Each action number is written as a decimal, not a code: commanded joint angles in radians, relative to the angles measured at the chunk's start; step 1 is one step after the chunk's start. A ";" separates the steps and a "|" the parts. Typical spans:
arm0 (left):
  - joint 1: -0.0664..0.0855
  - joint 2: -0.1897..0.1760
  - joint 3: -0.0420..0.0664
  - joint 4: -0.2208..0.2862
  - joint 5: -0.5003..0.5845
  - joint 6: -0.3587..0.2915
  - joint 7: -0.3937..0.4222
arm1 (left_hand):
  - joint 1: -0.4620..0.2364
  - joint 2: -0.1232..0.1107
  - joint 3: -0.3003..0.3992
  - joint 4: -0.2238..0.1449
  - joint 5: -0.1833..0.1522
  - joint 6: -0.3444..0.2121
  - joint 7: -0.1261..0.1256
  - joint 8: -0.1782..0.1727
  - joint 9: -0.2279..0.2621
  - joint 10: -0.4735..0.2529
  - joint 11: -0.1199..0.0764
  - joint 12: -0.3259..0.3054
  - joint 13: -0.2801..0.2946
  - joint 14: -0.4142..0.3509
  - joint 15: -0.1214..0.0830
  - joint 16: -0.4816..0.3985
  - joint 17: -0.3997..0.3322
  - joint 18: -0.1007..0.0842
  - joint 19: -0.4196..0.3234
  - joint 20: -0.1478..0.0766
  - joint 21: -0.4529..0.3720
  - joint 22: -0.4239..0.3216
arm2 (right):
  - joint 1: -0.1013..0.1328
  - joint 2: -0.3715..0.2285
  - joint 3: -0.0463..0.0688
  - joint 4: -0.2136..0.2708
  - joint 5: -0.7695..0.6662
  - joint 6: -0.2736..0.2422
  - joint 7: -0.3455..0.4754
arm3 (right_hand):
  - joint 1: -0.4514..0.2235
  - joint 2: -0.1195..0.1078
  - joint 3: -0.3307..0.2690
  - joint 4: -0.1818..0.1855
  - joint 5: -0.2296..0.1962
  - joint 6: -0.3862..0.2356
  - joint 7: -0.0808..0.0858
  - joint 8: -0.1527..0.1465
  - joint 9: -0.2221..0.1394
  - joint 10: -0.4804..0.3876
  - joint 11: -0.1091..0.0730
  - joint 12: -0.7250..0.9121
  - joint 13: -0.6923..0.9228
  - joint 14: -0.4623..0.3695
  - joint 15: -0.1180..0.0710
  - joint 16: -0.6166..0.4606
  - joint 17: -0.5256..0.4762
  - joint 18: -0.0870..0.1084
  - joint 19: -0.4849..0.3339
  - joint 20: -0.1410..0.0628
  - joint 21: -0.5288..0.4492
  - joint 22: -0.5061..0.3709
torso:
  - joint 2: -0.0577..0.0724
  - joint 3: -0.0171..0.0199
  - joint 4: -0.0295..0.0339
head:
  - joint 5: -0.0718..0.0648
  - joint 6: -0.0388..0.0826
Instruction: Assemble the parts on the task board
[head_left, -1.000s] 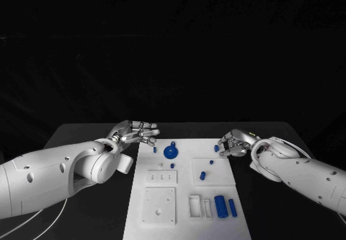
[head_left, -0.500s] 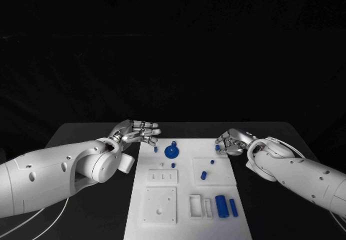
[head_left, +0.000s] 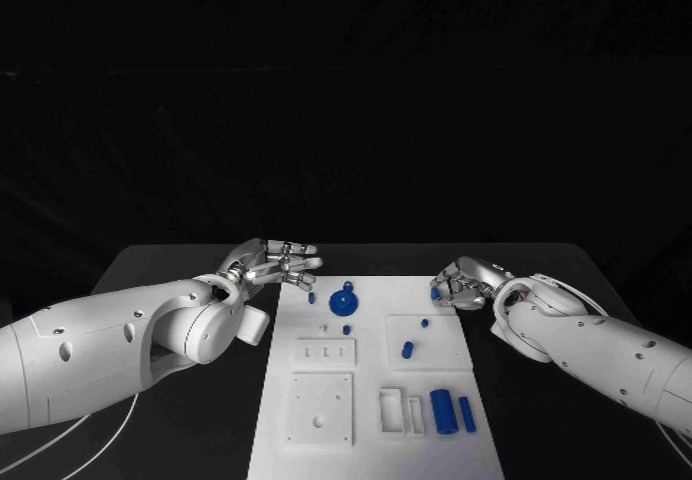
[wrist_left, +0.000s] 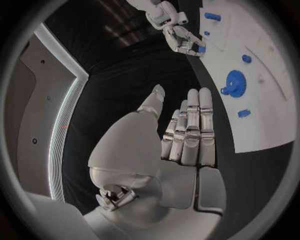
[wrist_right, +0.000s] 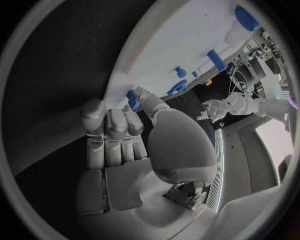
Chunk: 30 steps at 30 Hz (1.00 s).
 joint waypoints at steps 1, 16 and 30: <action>0.001 0.002 0.001 0.002 -0.003 0.015 0.008 | 0.001 0.011 -0.003 -0.003 0.004 0.004 -0.001 0.000 0.001 -0.004 0.002 0.002 0.001 -0.007 -0.002 -0.004 0.000 0.001 -0.007 0.002 0.003 0.001 | -0.002 0.001 0.000 0.000 0.000 0.016 0.004 | -0.012 0.000 0.008 -0.002 -0.006 0.017 -0.001 0.001 -0.001 0.002 -0.002 0.004 0.002 0.003 -0.002 0.005 0.002 -0.004 0.002 0.001 0.005 0.102 | 0.000 0.0004 -0.0005 | -0.001 -0.001; 0.000 0.003 0.000 0.000 -0.004 0.016 0.007 | 0.002 0.012 -0.003 -0.004 0.004 0.001 0.000 0.000 0.001 -0.010 0.003 0.002 0.001 -0.007 -0.002 -0.004 0.000 0.001 -0.007 0.002 0.004 0.002 | -0.008 0.006 0.000 -0.001 -0.017 0.008 0.009 | 0.002 0.046 0.033 -0.011 -0.103 0.136 -0.032 0.002 0.002 0.006 -0.017 0.007 0.006 0.003 -0.014 0.003 0.002 -0.014 0.000 -0.011 0.007 0.102 | 0.000 0.0007 0.0001 | -0.002 -0.005; -0.001 0.007 0.000 -0.004 -0.014 0.017 -0.008 | 0.002 0.015 -0.004 -0.004 0.005 0.006 0.001 0.001 0.001 0.000 0.001 0.003 0.002 -0.006 -0.002 -0.003 0.000 0.001 -0.007 0.002 0.005 0.003 | -0.010 0.002 0.000 0.021 -0.036 -0.064 -0.022 | -0.004 0.042 0.090 -0.016 -0.125 0.154 -0.035 0.002 0.002 0.012 -0.021 0.004 0.007 0.007 -0.020 0.007 0.008 -0.016 0.003 -0.017 0.015 0.103 | -0.003 0.0013 -0.0014 | -0.004 -0.002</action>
